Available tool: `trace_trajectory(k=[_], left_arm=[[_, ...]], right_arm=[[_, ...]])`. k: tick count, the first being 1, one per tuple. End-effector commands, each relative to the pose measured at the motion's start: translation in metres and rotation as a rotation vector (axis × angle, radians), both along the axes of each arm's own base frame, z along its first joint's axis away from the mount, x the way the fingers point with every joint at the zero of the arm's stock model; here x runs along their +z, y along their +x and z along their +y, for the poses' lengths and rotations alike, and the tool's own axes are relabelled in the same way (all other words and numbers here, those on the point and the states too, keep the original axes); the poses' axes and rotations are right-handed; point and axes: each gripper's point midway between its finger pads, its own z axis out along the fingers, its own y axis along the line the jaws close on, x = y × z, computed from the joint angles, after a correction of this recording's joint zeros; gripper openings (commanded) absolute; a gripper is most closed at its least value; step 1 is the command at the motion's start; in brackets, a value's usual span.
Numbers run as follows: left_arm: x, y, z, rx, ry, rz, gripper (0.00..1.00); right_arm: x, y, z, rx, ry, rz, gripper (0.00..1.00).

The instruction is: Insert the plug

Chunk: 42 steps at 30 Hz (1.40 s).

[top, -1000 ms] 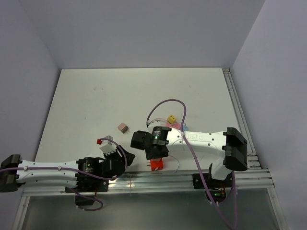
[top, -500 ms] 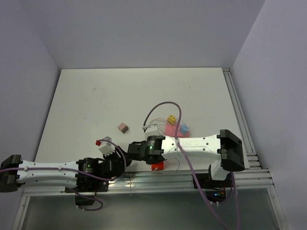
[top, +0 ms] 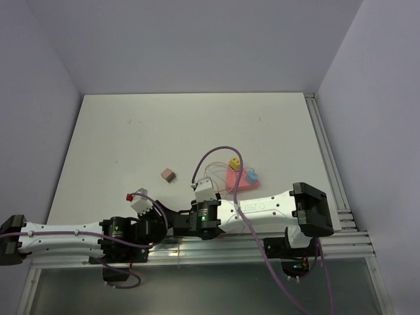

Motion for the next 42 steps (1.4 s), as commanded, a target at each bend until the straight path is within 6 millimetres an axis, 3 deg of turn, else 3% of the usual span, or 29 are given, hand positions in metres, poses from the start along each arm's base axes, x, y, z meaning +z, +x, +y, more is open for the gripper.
trace_trajectory(k=[1, 8, 16, 18, 21, 24, 25, 27, 28, 29, 31, 34, 37, 38, 40, 41, 42], left_arm=[[-0.001, 0.003, 0.008, 0.043, -0.007, 0.003, 0.56], [0.003, 0.005, 0.012, 0.061, 0.004, 0.004, 0.56], [0.007, 0.005, 0.016, 0.070, 0.013, 0.005, 0.55], [0.008, 0.005, 0.016, 0.068, 0.015, 0.003, 0.55], [0.010, 0.006, 0.016, 0.068, 0.026, -0.006, 0.57], [0.015, 0.007, 0.017, 0.070, 0.031, -0.014, 0.60], [0.016, 0.007, 0.016, 0.068, 0.032, -0.015, 0.61], [0.020, 0.007, 0.014, 0.048, 0.035, -0.028, 0.77], [0.021, 0.006, 0.012, 0.033, 0.035, -0.028, 0.83], [0.023, 0.005, 0.010, 0.023, 0.027, -0.029, 0.94], [0.028, 0.003, 0.003, -0.018, 0.017, -0.042, 0.99], [0.035, 0.000, -0.008, -0.081, 0.010, -0.064, 1.00], [0.042, -0.003, -0.019, -0.169, 0.024, -0.113, 0.99], [0.055, -0.005, -0.034, -0.214, -0.028, -0.137, 0.99], [0.066, -0.008, -0.048, -0.326, -0.001, -0.228, 1.00], [0.072, -0.008, -0.057, -0.373, 0.026, -0.274, 1.00], [0.074, -0.009, -0.061, -0.398, 0.044, -0.289, 1.00]], right_arm=[[-0.059, -0.027, -0.023, -0.028, -0.113, 0.168, 0.00], [-0.106, -0.044, -0.020, -0.004, -0.109, 0.234, 0.00], [-0.125, -0.045, -0.026, 0.001, -0.094, 0.218, 0.00], [-0.115, -0.038, -0.024, -0.003, -0.082, 0.174, 0.00], [-0.077, -0.017, -0.008, 0.023, -0.035, 0.057, 0.00], [-0.038, 0.004, 0.011, 0.051, 0.032, 0.001, 0.12], [-0.031, 0.010, 0.013, 0.055, 0.044, -0.006, 0.26], [-0.015, 0.023, 0.017, 0.079, 0.086, -0.009, 0.43], [-0.013, 0.027, 0.016, 0.087, 0.100, -0.007, 0.66], [-0.003, 0.035, 0.020, 0.096, 0.145, -0.013, 0.71], [0.000, 0.037, 0.017, 0.103, 0.169, 0.002, 0.82], [0.012, 0.033, 0.015, 0.138, 0.224, 0.023, 0.90], [0.030, 0.023, 0.012, 0.166, 0.311, 0.046, 0.91], [0.048, 0.020, 0.005, 0.161, 0.372, 0.040, 0.91], [0.063, 0.010, -0.006, 0.180, 0.435, 0.056, 0.90], [0.089, 0.004, -0.011, 0.205, 0.537, 0.042, 0.90], [0.098, -0.001, -0.017, 0.220, 0.581, 0.042, 0.90]])
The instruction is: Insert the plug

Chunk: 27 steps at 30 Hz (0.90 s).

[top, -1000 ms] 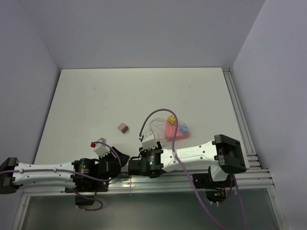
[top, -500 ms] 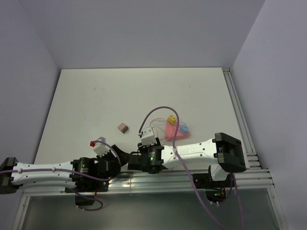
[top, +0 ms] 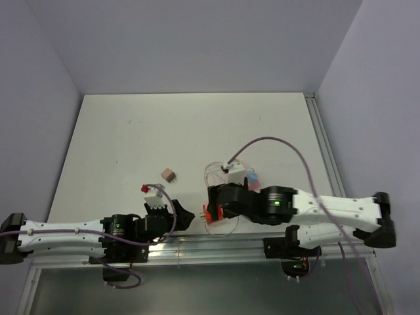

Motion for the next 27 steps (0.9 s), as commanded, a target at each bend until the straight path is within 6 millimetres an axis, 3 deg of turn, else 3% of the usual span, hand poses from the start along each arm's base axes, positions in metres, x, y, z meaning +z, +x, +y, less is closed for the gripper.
trace_trajectory(k=[1, 2, 5, 8, 14, 23, 27], left_arm=[[0.036, 0.000, -0.041, -0.177, 0.021, -0.153, 1.00], [0.043, 0.002, -0.047, -0.189, 0.041, -0.172, 1.00], [0.032, 0.012, -0.057, -0.235, 0.246, -0.248, 0.99], [0.018, 0.018, -0.078, -0.319, 0.402, -0.322, 0.98], [-0.007, 0.025, -0.103, -0.441, 0.568, -0.414, 1.00], [-0.005, 0.039, -0.109, -0.462, 0.586, -0.555, 0.99], [-0.009, 0.028, -0.119, -0.588, 0.492, -0.546, 1.00]], right_arm=[[0.051, -0.018, -0.017, 0.055, 0.215, 0.001, 0.89], [0.074, -0.022, -0.028, 0.064, 0.311, -0.014, 0.89], [0.099, -0.022, -0.058, 0.032, 0.415, -0.049, 0.88], [0.099, -0.022, -0.076, 0.005, 0.418, -0.058, 0.87], [0.087, -0.027, -0.083, 0.006, 0.408, -0.027, 0.85], [0.098, -0.028, -0.092, 0.009, 0.449, -0.046, 0.84], [0.099, -0.028, -0.090, 0.015, 0.445, -0.047, 0.84]])
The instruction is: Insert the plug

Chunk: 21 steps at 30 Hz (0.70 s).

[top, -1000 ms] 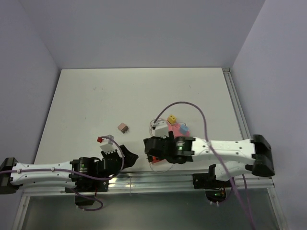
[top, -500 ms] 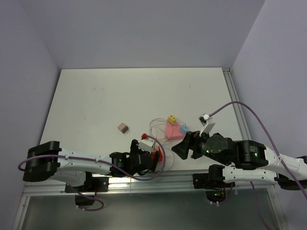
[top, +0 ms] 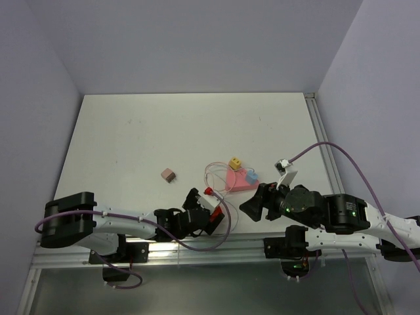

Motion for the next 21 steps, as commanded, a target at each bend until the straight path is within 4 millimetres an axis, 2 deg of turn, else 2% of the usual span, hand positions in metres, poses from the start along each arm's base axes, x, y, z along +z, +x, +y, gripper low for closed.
trace_trajectory(k=[1, 3, 6, 7, 9, 10, 13, 15, 18, 19, 20, 21], left_arm=[[0.015, -0.003, -0.018, -0.119, -0.100, 0.011, 0.99], [0.015, -0.004, -0.019, -0.141, -0.129, 0.052, 0.97], [0.018, 0.001, -0.015, -0.130, -0.172, 0.055, 0.88], [0.017, 0.000, -0.013, -0.136, -0.181, 0.056, 0.77], [0.021, 0.001, -0.013, -0.142, -0.208, 0.052, 0.63], [0.022, 0.000, -0.013, -0.152, -0.226, 0.052, 0.53], [0.021, 0.002, -0.010, -0.148, -0.238, 0.069, 0.37], [0.022, 0.004, -0.010, -0.143, -0.245, 0.088, 0.32], [0.025, 0.004, -0.008, -0.132, -0.281, 0.129, 0.18], [0.026, 0.008, -0.006, -0.102, -0.307, 0.155, 0.06], [0.025, 0.007, -0.005, -0.100, -0.318, 0.188, 0.00], [0.026, 0.007, -0.002, -0.089, -0.340, 0.211, 0.00]], right_arm=[[0.009, 0.002, 0.000, -0.006, 0.012, -0.011, 0.84], [0.008, 0.001, 0.000, -0.006, 0.010, -0.007, 0.84], [0.006, 0.001, 0.001, -0.007, 0.019, -0.004, 0.84], [0.006, 0.001, 0.002, -0.007, 0.023, -0.005, 0.84], [0.005, 0.001, 0.003, -0.003, 0.017, -0.003, 0.84], [0.004, 0.001, 0.004, -0.001, 0.012, -0.001, 0.84], [0.004, 0.001, 0.007, 0.002, 0.000, -0.003, 0.84], [0.004, 0.002, 0.008, 0.002, -0.005, -0.005, 0.84], [0.003, 0.003, 0.012, 0.008, -0.012, -0.011, 0.84], [0.003, 0.003, 0.014, 0.009, -0.010, -0.012, 0.84], [0.003, 0.003, 0.016, 0.013, -0.014, -0.011, 0.84], [0.002, 0.003, 0.018, 0.018, -0.024, -0.014, 0.84]])
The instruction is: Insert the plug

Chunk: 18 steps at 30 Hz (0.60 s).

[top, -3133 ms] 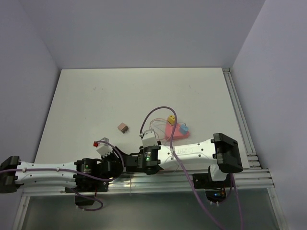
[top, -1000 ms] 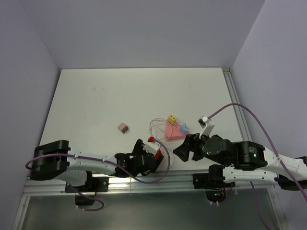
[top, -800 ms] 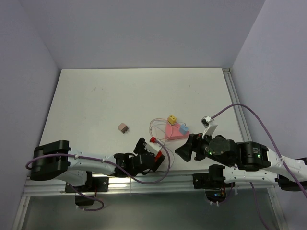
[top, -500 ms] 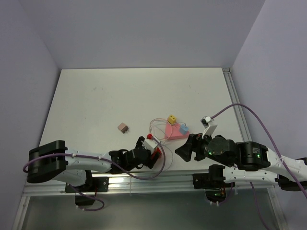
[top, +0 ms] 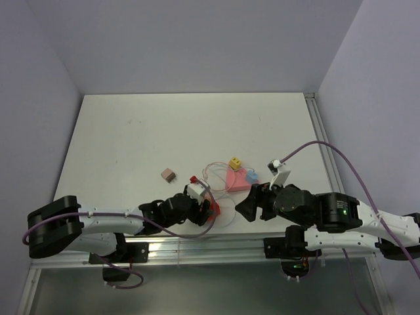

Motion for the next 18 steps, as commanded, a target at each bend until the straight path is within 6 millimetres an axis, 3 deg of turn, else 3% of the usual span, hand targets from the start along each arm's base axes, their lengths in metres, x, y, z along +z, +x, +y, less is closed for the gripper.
trace_trajectory(k=[1, 3, 4, 9, 12, 13, 18], left_arm=[[0.025, 0.007, -0.004, 0.050, -0.177, 0.117, 0.00], [0.023, 0.003, 0.001, 0.038, -0.210, 0.203, 0.00], [0.023, 0.013, 0.007, 0.084, -0.237, 0.246, 0.00], [0.022, 0.020, 0.020, 0.112, -0.288, 0.414, 0.01], [0.030, 0.011, 0.021, 0.044, -0.386, 0.533, 0.00], [0.030, 0.024, 0.030, 0.080, -0.419, 0.558, 0.01], [-0.002, 0.042, 0.057, 0.192, -0.437, 0.717, 0.01]], right_arm=[[0.011, 0.002, 0.012, 0.015, 0.022, -0.023, 0.84], [0.008, 0.002, 0.016, 0.024, 0.004, -0.023, 0.84], [0.008, 0.003, 0.018, 0.025, 0.003, -0.024, 0.85], [0.005, 0.002, 0.029, 0.056, -0.017, -0.028, 0.86], [0.001, 0.002, 0.037, 0.075, -0.042, -0.020, 0.86], [0.001, 0.002, 0.039, 0.076, -0.044, -0.018, 0.86], [-0.006, 0.007, 0.052, 0.087, -0.082, 0.006, 0.86]])
